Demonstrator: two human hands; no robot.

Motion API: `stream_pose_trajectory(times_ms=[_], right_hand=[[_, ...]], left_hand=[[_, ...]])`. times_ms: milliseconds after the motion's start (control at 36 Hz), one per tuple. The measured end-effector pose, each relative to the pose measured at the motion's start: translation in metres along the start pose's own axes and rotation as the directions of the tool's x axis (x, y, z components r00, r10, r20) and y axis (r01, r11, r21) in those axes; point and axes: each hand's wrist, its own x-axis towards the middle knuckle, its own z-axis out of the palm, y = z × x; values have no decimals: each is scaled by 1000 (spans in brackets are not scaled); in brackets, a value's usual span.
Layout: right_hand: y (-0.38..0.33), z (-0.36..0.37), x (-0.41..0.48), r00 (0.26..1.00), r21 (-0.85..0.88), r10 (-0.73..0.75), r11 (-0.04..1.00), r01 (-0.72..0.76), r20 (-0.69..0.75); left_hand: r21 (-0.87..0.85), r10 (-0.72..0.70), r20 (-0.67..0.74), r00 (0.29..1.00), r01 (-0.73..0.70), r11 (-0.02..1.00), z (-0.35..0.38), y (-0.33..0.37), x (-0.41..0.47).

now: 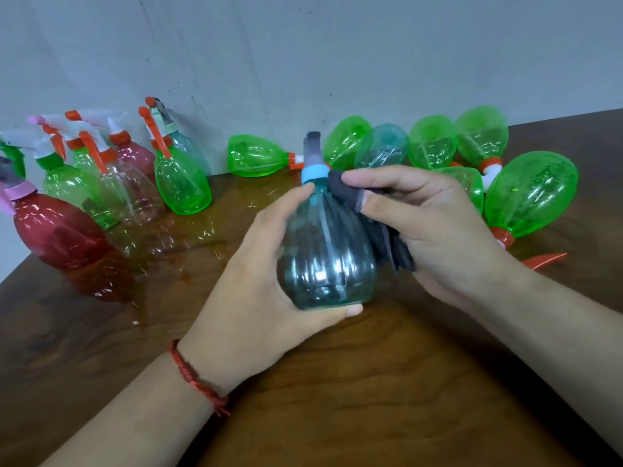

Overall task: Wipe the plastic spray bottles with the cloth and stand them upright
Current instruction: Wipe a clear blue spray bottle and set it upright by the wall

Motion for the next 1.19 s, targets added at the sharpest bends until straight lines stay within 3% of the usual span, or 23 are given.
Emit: stream_pose_trajectory(times_ms=[222, 333, 500, 583, 667, 778, 889, 1056, 1194], right_hand=[[8, 1, -4, 984, -272, -141, 948, 165, 105], [14, 2, -9, 975, -381, -142, 903, 200, 173], [14, 4, -13, 967, -461, -154, 856, 232, 201], [13, 4, -12, 970, -418, -147, 882, 216, 191], [9, 5, -9, 986, -261, -110, 955, 140, 128], [2, 3, -3, 997, -114, -58, 991, 64, 56], [-5, 4, -2, 995, 205, 83, 975, -91, 45], [-3, 3, -3, 999, 132, 41, 990, -43, 18], [3, 6, -6, 997, 96, 63, 993, -68, 47]], left_hand=[[6, -70, -107, 992, 71, 997, -1, -15, 0], [-73, -186, -234, 954, 174, 982, -6, -21, 3], [6, -246, -313, 917, 261, 965, -6, -13, 1], [105, -183, -275, 944, 219, 970, -8, -11, 2], [103, -123, -163, 979, 141, 985, -9, -7, 2], [-9, -41, -42, 998, 40, 999, -2, 7, -1], [-146, 22, -7, 1000, -22, 989, -2, 17, -1], [27, 28, 54, 998, -29, 999, -8, 12, 2], [32, 30, 1, 1000, -30, 999, -6, 6, 2]])
